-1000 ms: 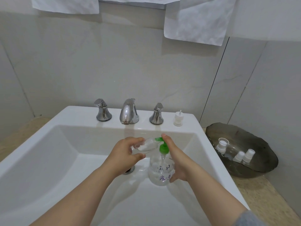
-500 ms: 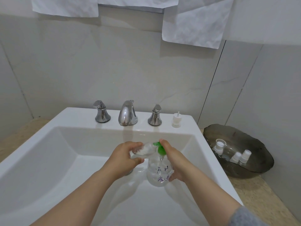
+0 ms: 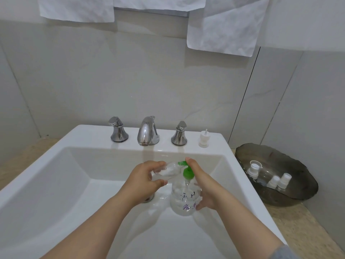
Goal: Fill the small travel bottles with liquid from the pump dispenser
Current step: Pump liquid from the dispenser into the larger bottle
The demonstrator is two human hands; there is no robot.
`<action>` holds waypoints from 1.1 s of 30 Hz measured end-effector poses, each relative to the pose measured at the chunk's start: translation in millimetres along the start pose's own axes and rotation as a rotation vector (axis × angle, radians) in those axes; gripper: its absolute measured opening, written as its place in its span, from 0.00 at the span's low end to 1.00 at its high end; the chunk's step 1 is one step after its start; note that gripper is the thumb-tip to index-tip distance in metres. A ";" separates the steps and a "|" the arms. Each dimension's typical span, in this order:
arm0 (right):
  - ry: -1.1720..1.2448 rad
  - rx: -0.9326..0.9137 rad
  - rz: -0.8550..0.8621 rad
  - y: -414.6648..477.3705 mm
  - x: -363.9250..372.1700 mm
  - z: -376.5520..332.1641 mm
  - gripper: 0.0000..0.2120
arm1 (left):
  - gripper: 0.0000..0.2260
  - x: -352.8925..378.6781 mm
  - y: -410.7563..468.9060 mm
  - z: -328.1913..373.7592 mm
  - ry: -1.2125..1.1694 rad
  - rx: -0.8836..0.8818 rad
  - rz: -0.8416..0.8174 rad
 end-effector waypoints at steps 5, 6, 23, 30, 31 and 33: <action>0.009 0.020 -0.022 2.6 2.0 0.0 0.42 | 0.20 -2.1 0.0 3.2 0.004 0.027 0.014; 0.011 0.024 -0.027 3.0 2.7 0.1 0.43 | 0.20 -2.2 -0.1 3.2 0.002 0.030 0.014; -0.046 -0.022 0.027 -5.2 2.9 -5.4 0.29 | 0.23 3.2 0.1 -1.8 0.015 -0.012 -0.036; -0.062 -0.045 0.033 -7.0 3.6 -6.9 0.25 | 0.22 3.0 -1.0 -2.1 0.037 -0.008 -0.039; -0.069 -0.045 0.034 -7.2 2.9 -6.6 0.25 | 0.22 2.9 -1.3 -1.8 0.032 -0.006 -0.039; -0.085 -0.053 0.037 -7.5 2.5 -4.9 0.26 | 0.22 2.5 -1.6 -1.4 0.032 -0.005 -0.040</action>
Point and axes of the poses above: each hand's wrist, its own y-axis towards the middle knuckle, its own x-axis out of the palm, z = x × y, the point moved 1 cm from there along y, towards the middle knuckle, and after that the axes turned 10 degrees about -x, right-handed, at the moved point
